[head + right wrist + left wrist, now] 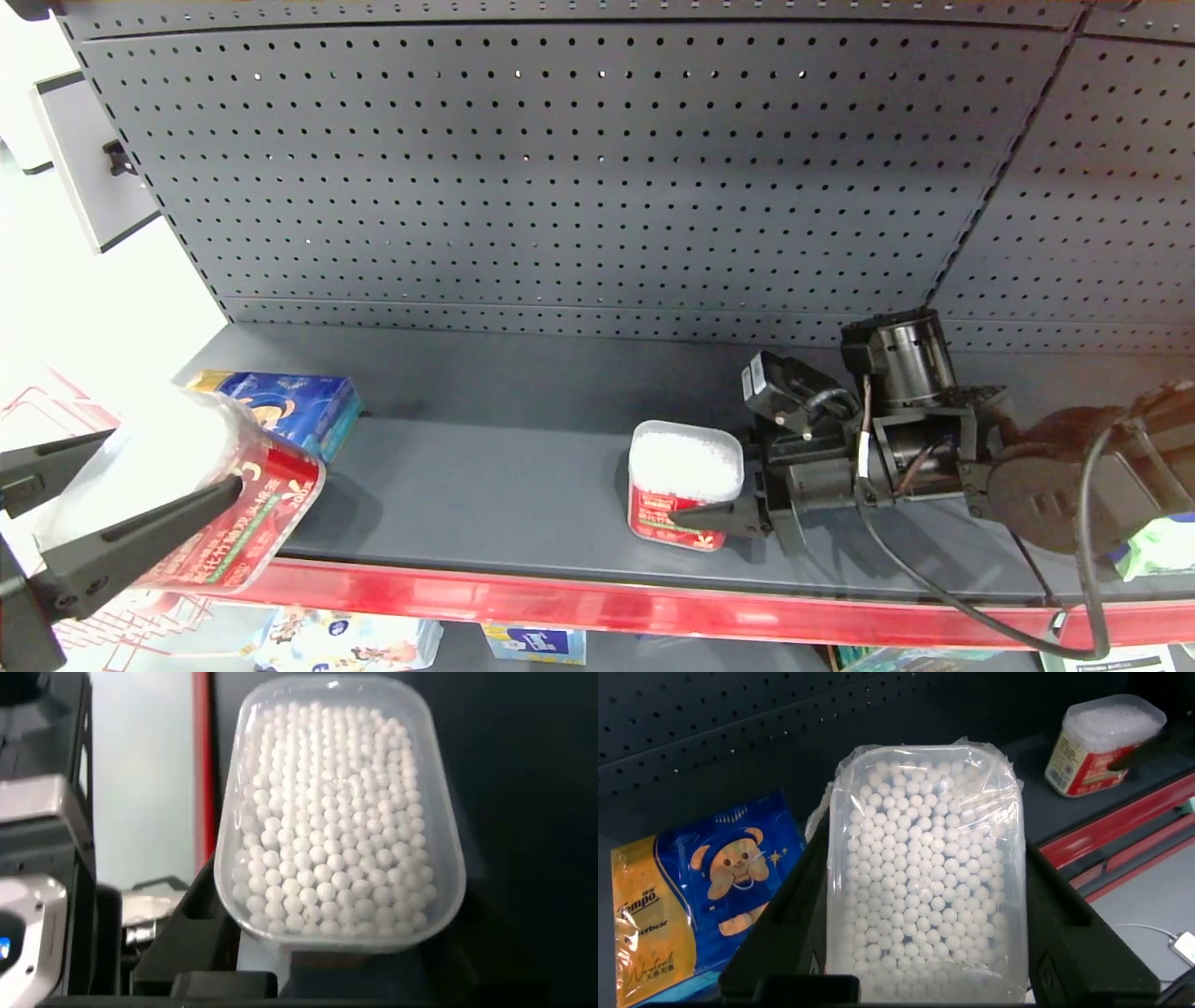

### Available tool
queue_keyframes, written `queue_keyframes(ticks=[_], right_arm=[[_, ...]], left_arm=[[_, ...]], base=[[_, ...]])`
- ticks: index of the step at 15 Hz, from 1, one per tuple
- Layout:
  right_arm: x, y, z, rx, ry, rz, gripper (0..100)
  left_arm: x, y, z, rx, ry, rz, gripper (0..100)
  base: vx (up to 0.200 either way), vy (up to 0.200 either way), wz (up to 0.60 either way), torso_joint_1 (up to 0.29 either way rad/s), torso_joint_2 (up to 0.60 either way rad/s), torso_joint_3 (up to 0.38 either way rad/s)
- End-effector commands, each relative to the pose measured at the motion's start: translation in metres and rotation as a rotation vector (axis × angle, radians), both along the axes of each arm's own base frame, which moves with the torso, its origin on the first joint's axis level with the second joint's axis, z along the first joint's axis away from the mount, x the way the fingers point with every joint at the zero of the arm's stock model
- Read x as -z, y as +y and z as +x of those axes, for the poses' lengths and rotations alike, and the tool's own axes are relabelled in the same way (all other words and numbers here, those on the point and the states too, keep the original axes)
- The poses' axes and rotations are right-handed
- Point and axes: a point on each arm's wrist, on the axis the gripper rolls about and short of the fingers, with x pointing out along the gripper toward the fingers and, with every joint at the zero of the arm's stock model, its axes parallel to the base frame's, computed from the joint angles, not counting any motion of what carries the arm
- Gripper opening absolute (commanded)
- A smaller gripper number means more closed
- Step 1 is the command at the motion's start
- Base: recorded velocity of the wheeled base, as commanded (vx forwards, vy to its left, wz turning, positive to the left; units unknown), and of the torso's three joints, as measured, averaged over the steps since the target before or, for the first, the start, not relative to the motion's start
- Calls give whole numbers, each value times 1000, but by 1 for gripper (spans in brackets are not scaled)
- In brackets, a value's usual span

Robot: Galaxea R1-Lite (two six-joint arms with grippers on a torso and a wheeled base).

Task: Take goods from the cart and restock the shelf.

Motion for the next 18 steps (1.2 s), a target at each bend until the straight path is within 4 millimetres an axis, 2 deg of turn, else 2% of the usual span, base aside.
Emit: queue_keyframes(ticks=[1, 9, 18], right_arm=[[2, -3, -11, -19, -5, -10, 0], [7, 5, -21, -87, 1, -13, 0], [9, 5, -21, -106, -12, -15, 0]], left_arm=[[0, 0, -1, 0, -3, -1, 0], [-1, 0, -1, 0, -6, -1, 0], [-1, 0, -2, 0, -10, -1, 0]], base=[[0, 0, 0, 0, 0, 0], [0, 0, 0, 0, 0, 0], [0, 0, 0, 0, 0, 0]])
